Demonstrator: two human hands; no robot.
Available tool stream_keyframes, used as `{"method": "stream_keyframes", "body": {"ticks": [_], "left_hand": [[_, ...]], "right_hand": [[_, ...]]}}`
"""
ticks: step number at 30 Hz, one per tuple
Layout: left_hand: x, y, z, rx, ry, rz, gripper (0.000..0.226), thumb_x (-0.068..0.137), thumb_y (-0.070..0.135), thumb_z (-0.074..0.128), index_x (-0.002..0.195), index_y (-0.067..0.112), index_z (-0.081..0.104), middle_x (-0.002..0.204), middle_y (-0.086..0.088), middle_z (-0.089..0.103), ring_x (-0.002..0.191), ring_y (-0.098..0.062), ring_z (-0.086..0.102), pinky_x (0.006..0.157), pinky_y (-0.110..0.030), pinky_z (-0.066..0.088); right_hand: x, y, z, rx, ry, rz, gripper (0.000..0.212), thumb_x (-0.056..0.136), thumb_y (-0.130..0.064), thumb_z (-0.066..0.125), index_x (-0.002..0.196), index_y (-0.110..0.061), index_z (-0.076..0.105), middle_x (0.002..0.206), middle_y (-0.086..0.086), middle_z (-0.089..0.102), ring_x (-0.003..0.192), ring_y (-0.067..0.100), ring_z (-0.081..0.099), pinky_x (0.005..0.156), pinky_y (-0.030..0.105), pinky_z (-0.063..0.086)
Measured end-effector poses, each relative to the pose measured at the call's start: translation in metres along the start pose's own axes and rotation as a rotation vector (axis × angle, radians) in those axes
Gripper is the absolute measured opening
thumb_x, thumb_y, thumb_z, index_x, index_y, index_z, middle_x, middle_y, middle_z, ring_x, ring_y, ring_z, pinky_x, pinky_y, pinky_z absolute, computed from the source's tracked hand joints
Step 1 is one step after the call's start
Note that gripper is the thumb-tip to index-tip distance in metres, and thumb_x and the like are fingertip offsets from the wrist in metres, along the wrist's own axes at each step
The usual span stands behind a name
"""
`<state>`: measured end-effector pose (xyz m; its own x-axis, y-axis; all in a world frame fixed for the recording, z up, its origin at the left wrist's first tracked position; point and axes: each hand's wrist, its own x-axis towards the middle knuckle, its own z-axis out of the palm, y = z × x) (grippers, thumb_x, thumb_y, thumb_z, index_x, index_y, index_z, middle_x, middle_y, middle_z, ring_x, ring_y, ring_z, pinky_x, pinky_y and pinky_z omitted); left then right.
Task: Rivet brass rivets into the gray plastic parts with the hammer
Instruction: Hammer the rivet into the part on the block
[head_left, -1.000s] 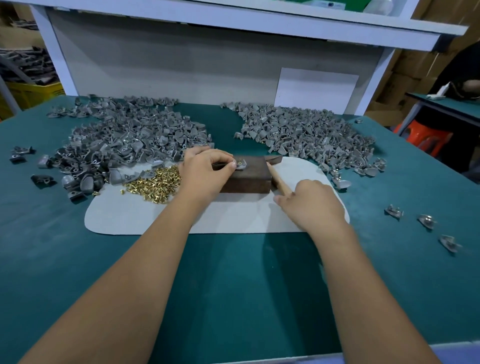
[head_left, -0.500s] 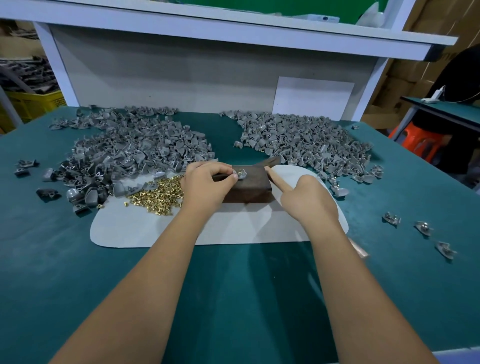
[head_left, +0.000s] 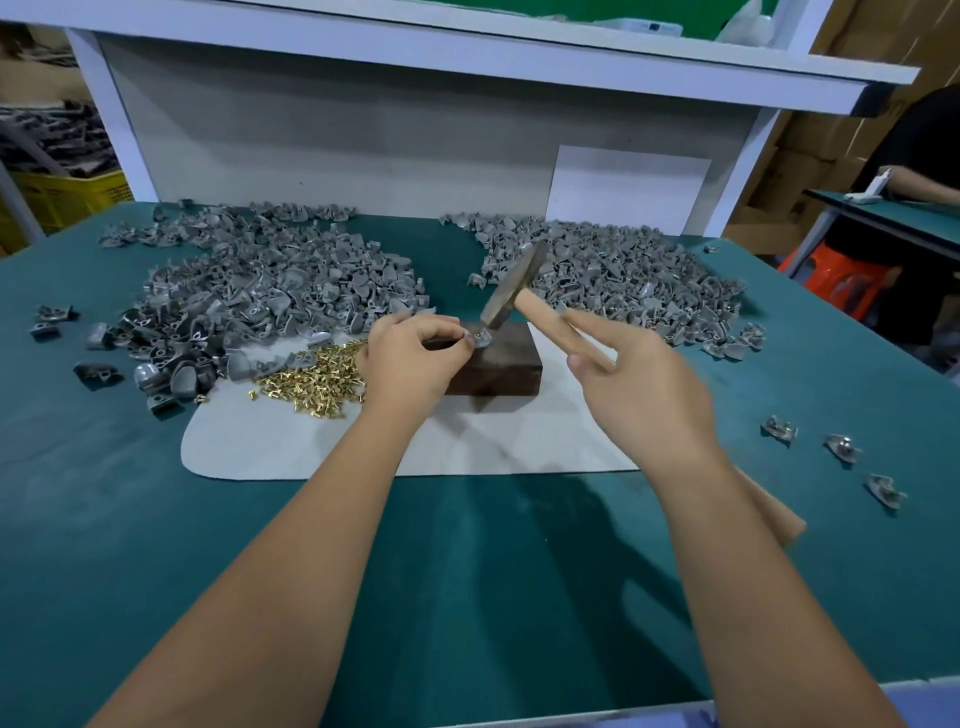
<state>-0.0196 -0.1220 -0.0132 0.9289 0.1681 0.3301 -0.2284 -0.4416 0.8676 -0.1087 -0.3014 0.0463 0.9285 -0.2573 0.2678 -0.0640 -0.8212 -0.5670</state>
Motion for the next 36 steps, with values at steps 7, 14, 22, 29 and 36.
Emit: {"method": "stream_keyframes", "body": {"ticks": [7,14,22,29,36], "left_hand": [[0.001,0.003,-0.002,0.007,-0.039,-0.051,0.023,0.082,0.034,0.077,0.066,0.046,0.065,0.098,0.026,0.065,0.142,-0.011,0.033,0.114,-0.044,0.017],[0.002,0.001,-0.001,-0.025,-0.049,-0.026,0.025,0.081,0.03,0.078,0.067,0.046,0.065,0.097,0.024,0.066,0.137,-0.013,0.04,0.116,-0.05,0.021],[0.004,-0.003,0.0,-0.1,-0.068,-0.015,0.021,0.077,0.033,0.08,0.065,0.045,0.067,0.101,0.018,0.07,0.126,-0.017,0.056,0.112,-0.051,0.034],[0.005,-0.004,0.002,-0.082,-0.045,-0.008,0.017,0.072,0.038,0.079,0.064,0.046,0.066,0.104,0.017,0.072,0.122,-0.016,0.058,0.111,-0.049,0.033],[0.006,-0.005,0.002,-0.009,-0.01,-0.021,0.024,0.079,0.036,0.078,0.062,0.046,0.065,0.097,0.028,0.068,0.124,-0.009,0.054,0.112,-0.047,0.027]], "right_hand": [[-0.006,-0.01,0.001,-0.278,0.158,-0.132,0.045,0.097,-0.032,0.046,0.132,-0.06,0.037,0.072,-0.007,0.049,0.059,0.016,0.039,0.051,0.029,0.029],[-0.006,-0.016,-0.006,-0.367,0.231,-0.203,0.048,0.096,-0.031,0.045,0.135,-0.057,0.034,0.063,-0.003,0.045,0.056,0.021,0.036,0.049,0.03,0.023],[-0.009,-0.016,0.002,-0.417,0.184,-0.199,0.047,0.097,-0.032,0.044,0.136,-0.056,0.034,0.061,-0.006,0.046,0.051,0.016,0.031,0.047,0.028,0.022],[-0.006,-0.019,0.005,-0.435,0.192,-0.194,0.049,0.096,-0.032,0.044,0.136,-0.057,0.031,0.068,-0.001,0.047,0.059,0.022,0.037,0.049,0.029,0.025],[-0.004,-0.019,0.004,-0.446,0.23,-0.203,0.049,0.096,-0.032,0.045,0.136,-0.056,0.03,0.064,-0.001,0.045,0.056,0.022,0.035,0.046,0.027,0.02]]}}
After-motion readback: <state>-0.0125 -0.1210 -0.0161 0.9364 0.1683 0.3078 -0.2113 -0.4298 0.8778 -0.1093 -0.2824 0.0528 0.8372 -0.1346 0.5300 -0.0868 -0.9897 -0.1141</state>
